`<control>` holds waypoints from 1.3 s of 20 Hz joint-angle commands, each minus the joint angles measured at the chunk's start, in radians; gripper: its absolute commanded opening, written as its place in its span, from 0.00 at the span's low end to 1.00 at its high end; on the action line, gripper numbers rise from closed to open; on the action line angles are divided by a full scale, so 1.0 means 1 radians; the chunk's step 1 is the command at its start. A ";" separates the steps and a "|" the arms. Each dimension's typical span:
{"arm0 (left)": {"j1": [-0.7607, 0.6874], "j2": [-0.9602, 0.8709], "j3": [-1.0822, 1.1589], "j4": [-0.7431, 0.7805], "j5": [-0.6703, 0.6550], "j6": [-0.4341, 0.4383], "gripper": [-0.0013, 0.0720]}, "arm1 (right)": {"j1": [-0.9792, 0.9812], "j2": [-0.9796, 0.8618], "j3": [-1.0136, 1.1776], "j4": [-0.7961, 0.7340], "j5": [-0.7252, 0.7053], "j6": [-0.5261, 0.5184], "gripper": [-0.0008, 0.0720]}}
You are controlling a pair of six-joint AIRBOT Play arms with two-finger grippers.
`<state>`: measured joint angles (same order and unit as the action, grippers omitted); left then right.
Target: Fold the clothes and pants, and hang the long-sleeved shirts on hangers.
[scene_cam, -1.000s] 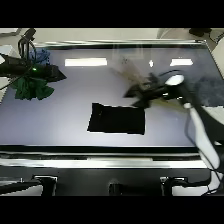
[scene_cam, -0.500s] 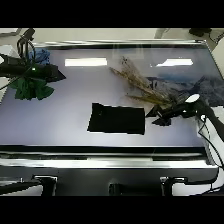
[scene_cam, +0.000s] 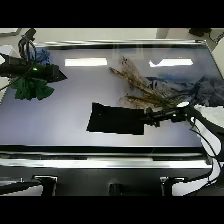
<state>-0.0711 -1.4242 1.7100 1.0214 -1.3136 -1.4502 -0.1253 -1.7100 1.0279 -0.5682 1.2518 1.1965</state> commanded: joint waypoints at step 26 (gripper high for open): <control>0.001 -0.002 0.000 0.001 0.005 0.008 0.05 | -1.033 0.141 0.866 -0.374 0.399 0.645 0.06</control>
<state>-0.0711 -1.4250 1.7100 1.0222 -1.3094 -1.4429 -1.0763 -1.5696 1.8908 -0.9028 1.5650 1.7805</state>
